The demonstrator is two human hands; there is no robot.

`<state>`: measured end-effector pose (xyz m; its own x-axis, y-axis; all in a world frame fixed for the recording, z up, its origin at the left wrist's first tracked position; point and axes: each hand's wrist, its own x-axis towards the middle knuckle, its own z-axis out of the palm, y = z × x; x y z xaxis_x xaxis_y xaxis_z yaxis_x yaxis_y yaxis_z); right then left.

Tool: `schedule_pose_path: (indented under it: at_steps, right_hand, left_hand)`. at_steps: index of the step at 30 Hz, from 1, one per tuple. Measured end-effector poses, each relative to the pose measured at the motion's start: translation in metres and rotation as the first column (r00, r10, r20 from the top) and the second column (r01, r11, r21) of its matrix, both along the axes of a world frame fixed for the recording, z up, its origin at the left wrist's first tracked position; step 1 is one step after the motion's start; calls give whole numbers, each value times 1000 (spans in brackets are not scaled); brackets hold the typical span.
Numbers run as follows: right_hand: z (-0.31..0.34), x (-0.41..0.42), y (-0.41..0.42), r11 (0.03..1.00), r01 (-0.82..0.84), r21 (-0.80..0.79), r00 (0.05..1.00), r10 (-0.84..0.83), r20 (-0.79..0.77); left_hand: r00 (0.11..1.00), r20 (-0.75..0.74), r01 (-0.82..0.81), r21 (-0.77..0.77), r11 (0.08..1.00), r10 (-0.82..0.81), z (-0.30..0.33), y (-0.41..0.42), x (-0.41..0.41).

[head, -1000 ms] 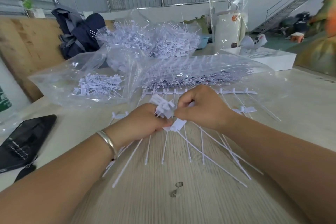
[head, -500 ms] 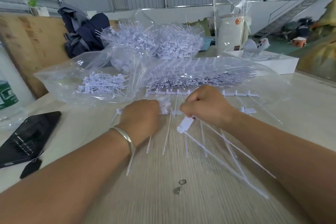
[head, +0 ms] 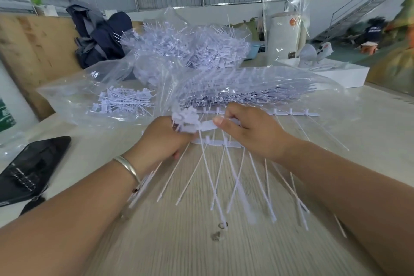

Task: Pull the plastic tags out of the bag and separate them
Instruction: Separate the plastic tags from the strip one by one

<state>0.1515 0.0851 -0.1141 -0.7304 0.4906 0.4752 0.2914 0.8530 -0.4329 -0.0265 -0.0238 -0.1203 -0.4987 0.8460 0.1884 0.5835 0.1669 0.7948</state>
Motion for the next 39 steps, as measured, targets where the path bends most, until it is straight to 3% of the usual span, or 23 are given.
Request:
schedule_pose_path:
  at_steps: [5,9,11,14,18,21,24,28,34,39]
  right_hand:
    - [6,2,-7,1000,-14,24,998,16,-55]
    - [7,5,-7,997,-51,57,997,54,-50]
    - [7,6,-8,994,-71,87,994,78,-79]
    - [8,4,-11,983,-25,181,995,43,-95]
    - [13,6,-6,963,50,265,996,-28,-86]
    - [15,11,2,980,94,173,993,-80,-87]
    - [13,12,3,996,13,-86,989,-26,-144]
    - [14,12,0,849,-200,-489,970,99,-223]
    - [9,1,-10,740,-342,-578,933,194,-304]
    - [7,0,-8,787,-294,-542,937,125,-326]
  left_hand:
    - [902,432,9,11,1000,-13,9,-3,10]
    - [753,649,171,-28,985,-112,14,-2,14]
    - [726,666,225,2,974,-169,16,-3,17]
    - [759,610,268,27,963,-228,16,-5,19]
    - [767,617,154,89,984,-175,14,-3,14]
    - [764,616,125,152,980,-193,15,-2,12]
    - [720,643,199,170,965,-262,16,-3,12]
    - [626,684,358,174,917,-374,18,-6,16]
    - [480,749,461,227,858,-456,14,-7,27]
    - [468,782,431,206,878,-413,17,-5,27]
